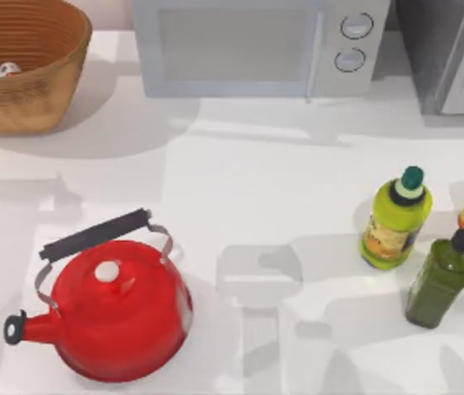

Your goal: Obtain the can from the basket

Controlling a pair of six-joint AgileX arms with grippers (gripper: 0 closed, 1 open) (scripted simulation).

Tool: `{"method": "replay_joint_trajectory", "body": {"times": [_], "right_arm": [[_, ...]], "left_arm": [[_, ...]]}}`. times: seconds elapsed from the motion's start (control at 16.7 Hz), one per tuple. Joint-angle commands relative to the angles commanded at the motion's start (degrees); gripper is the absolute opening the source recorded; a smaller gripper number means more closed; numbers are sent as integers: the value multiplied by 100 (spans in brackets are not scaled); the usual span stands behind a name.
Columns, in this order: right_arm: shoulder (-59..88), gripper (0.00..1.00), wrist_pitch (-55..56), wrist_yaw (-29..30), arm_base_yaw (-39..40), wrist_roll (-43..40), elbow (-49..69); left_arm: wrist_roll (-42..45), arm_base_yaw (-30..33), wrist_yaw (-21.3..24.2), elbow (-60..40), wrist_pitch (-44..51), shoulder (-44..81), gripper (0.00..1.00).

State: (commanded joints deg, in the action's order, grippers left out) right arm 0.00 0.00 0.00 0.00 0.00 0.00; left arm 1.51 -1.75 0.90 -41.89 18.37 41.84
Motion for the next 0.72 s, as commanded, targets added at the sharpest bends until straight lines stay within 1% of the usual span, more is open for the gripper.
{"method": "replay_joint_trajectory", "body": {"times": [0.72], "right_arm": [[0, 100, 0, 0, 0, 0, 0]], "left_arm": [[227, -176, 269, -6505, 3150, 6879, 100]]}}
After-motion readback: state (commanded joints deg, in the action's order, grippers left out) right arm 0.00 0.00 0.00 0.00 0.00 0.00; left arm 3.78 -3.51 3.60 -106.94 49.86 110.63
